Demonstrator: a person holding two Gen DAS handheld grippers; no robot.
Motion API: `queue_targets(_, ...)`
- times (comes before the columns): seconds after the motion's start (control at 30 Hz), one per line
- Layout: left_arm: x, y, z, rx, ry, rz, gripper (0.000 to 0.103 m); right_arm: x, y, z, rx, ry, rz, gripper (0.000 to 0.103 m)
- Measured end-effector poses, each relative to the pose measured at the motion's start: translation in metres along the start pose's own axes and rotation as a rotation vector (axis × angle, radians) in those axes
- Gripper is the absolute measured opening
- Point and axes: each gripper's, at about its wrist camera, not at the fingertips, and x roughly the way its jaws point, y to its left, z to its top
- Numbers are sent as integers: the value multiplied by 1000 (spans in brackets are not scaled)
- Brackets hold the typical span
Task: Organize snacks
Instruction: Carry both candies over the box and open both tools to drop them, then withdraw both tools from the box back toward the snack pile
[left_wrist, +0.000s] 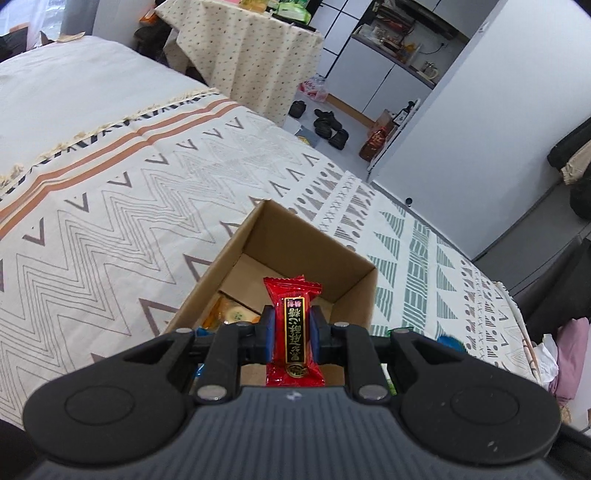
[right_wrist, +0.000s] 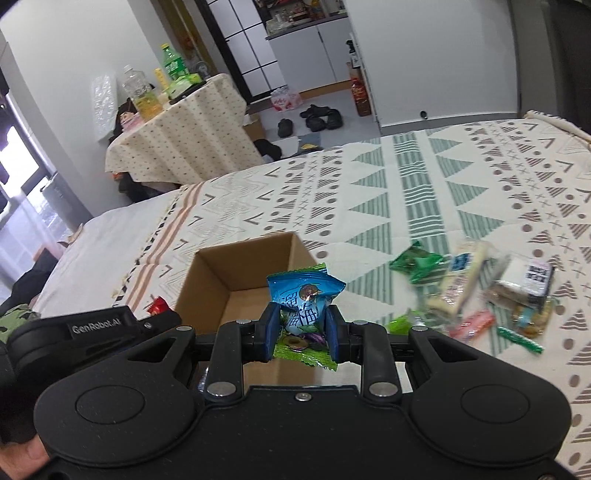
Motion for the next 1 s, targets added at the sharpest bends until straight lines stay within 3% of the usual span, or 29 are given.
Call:
queue_targets(0.23,9,5,0,-24,32,39,25,15,19,3,1,10,39,27)
queue_targets(0.4,8,10,0,-56,21,78,52,26,29,4,1,25,65,27)
queue_targets(0.53,4,15,2,-89,-9,112,65,31,34,3,0,50,94,30)
queue_targets(0.57,4,16,3,-94,-12,112,71,32,35,3,-1,58,93,32)
queue_targets(0.6,4,15,3,-96,-14,112,75,33,35,3,6,63,91,41)
queue_targets(0.63,4,14,3,-94,-14,113,76,33,33,3,17,62,87,50)
queue_targets(0.7,5,11,2,-85,-11,116,78,29,28,3,26,49,85,57)
queue_targets(0.87,6,-1,-5,-42,-6,105,84,18,12,4,45,33,55,64)
queue_targets(1.0,4,-11,-11,-10,-27,100,86,7,-5,1,60,14,12,76)
